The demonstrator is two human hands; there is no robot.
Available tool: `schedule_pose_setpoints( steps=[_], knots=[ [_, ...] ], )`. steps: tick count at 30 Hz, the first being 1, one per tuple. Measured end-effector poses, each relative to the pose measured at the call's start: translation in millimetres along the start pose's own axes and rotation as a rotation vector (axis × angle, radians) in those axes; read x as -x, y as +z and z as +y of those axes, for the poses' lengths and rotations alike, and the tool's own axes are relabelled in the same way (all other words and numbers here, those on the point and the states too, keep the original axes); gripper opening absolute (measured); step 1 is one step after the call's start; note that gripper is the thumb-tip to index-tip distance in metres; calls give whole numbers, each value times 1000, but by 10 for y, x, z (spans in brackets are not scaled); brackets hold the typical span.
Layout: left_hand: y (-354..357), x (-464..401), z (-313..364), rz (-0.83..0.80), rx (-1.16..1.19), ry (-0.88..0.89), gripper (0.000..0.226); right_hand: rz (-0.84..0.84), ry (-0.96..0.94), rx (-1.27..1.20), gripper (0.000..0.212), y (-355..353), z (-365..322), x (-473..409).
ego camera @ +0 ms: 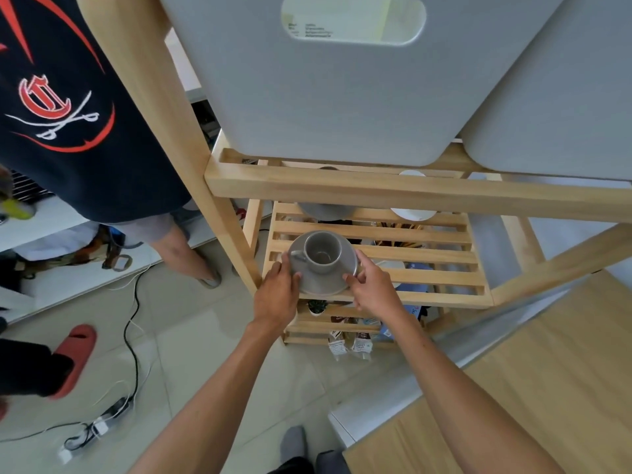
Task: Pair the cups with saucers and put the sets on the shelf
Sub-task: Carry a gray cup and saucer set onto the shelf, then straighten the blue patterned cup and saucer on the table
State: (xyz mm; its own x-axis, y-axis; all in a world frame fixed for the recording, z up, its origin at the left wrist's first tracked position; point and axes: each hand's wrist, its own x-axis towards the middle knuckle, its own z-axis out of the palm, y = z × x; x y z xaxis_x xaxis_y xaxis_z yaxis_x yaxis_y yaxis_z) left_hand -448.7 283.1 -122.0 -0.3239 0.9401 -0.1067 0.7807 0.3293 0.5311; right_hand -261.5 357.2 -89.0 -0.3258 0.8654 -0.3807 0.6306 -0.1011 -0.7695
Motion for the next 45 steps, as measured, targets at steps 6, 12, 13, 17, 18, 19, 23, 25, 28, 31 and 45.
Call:
schedule_pose_setpoints(
  steps=[6,12,13,17,18,19,23,25,28,31,45],
  knots=[
    [-30,85,-6,17,97,-18,62,7,38,-49,69,-7,11,130],
    [-153,357,31,87,223,-31,56,175,61,-148,48,-11,115,573],
    [-186,429,32,88,240,-22,52,201,54,-172,45,-10,128,669],
    [-280,697,48,59,371,15,39,314,39,-293,34,-26,197,1083],
    [-297,769,67,45,398,16,40,337,43,-331,32,-29,219,1195],
    [-310,835,96,20,425,15,41,354,56,-370,31,-28,248,1301],
    [-304,1181,287,-103,481,85,43,443,98,-503,28,-18,403,1746],
    [-287,1350,469,-148,519,120,43,477,100,-551,27,-49,458,1942],
    [-214,1551,814,-222,527,208,39,517,101,-595,29,-112,587,2235],
    [-105,1732,1203,-278,508,322,33,586,120,-640,31,-218,812,2533],
    [1174,3249,2799,-597,477,573,41,1015,271,-686,30,-799,2141,4622]
  ],
)
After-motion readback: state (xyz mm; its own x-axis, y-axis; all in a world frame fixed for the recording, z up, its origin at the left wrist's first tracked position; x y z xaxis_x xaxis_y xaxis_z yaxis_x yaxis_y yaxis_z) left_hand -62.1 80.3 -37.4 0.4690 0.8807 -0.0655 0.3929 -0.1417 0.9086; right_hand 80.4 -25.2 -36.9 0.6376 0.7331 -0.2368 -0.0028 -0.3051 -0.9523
